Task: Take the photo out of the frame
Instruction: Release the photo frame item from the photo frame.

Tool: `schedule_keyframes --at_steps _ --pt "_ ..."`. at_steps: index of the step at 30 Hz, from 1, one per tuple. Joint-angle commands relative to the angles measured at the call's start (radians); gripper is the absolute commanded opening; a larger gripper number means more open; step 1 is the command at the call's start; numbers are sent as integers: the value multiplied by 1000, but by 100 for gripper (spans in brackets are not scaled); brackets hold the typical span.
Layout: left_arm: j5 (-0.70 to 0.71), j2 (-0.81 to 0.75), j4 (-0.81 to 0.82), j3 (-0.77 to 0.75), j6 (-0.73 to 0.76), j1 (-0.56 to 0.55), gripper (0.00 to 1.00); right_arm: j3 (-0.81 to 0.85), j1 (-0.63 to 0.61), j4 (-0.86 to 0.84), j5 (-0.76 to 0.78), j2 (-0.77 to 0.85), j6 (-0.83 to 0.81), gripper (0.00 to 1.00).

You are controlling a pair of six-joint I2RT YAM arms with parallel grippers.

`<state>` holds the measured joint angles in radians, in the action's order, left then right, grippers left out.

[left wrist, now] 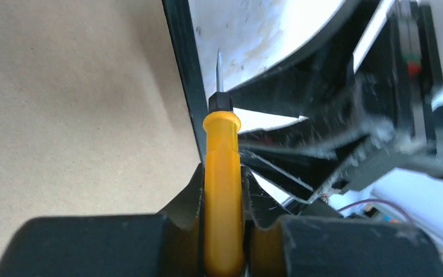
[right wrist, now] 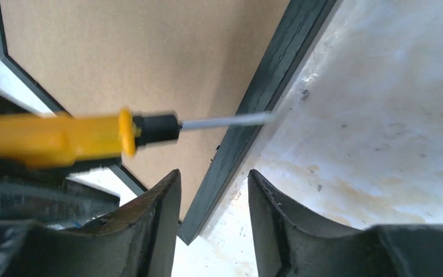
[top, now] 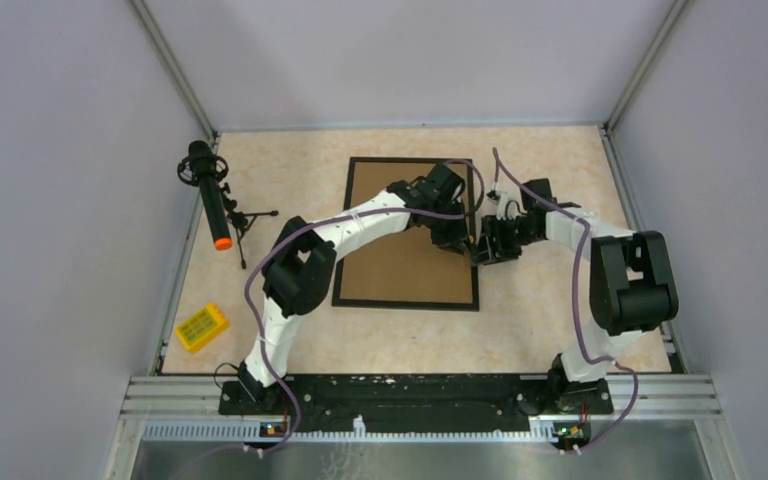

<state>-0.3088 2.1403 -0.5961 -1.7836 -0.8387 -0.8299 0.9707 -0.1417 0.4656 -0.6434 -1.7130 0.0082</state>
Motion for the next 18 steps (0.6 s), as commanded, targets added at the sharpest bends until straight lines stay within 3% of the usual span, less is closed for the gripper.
schedule_keyframes --at_steps 1,7,18 --pt "-40 -97 110 -2 90 45 0 71 -6 40 78 127 -76 48" --pt "-44 -158 118 84 121 157 0 76 -33 49 125 130 -36 55" --pt "-51 -342 221 268 286 238 0 63 -113 15 203 -15 20 49"
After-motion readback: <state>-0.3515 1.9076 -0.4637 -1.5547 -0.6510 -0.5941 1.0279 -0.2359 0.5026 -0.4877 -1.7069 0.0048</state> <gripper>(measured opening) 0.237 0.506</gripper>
